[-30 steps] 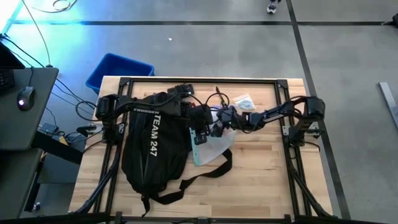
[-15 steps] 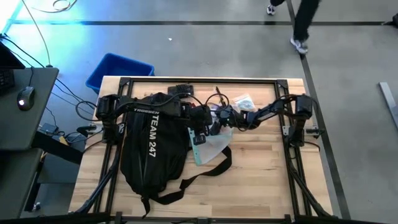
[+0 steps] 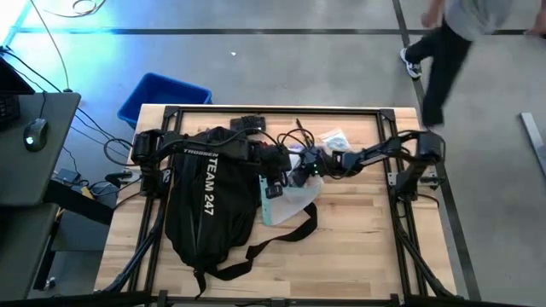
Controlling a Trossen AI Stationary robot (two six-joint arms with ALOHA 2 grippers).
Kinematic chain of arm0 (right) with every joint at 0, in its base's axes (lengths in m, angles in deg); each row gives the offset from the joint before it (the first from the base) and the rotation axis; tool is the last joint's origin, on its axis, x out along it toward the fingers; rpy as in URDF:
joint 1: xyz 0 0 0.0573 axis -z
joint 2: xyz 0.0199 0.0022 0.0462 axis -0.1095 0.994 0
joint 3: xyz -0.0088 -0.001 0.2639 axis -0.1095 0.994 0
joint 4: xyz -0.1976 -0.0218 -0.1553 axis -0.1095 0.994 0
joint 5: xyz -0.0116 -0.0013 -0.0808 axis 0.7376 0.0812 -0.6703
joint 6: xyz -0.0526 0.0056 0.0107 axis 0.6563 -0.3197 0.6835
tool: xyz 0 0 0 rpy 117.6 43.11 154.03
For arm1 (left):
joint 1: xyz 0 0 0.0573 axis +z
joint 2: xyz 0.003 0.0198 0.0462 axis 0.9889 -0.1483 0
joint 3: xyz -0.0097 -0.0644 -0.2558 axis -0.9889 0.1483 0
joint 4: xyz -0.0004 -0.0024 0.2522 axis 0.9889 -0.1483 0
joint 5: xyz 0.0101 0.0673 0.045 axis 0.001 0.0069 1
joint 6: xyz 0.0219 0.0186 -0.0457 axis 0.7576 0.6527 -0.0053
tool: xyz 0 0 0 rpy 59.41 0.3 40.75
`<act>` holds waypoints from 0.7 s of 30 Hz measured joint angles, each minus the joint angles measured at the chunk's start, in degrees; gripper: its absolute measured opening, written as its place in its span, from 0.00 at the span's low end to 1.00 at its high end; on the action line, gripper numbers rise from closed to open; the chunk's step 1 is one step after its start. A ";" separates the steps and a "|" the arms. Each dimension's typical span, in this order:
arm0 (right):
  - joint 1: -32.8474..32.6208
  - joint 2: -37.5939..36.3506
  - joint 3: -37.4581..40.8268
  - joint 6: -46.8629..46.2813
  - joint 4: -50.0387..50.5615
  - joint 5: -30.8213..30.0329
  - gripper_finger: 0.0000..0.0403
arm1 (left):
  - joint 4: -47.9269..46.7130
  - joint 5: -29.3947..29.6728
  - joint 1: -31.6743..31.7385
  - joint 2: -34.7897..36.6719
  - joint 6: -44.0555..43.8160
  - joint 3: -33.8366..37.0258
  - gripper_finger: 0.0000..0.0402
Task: Unpack backpack
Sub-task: Remove the white charger adapter from the transparent zip bag
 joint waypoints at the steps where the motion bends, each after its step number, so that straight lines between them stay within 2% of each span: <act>1: -0.59 -1.59 0.00 0.16 2.17 -0.03 0.35 | -0.07 0.66 0.15 0.00 -0.05 0.00 0.00; 8: -5.81 -17.40 0.02 1.27 18.95 0.88 0.35 | -0.07 1.71 0.77 -0.02 -0.24 0.00 0.00; 12: -8.29 -30.54 -0.04 -1.87 28.68 2.39 0.35 | -0.21 1.69 0.55 -0.02 -0.68 0.00 0.00; 17: -10.28 -44.24 -0.04 -6.61 46.19 3.48 0.35 | 0.08 2.21 0.33 -0.07 -1.43 0.00 0.00; 21: -10.40 -50.65 1.32 -13.41 56.91 -2.96 0.35 | 0.54 2.43 0.33 -0.07 -1.71 0.00 0.00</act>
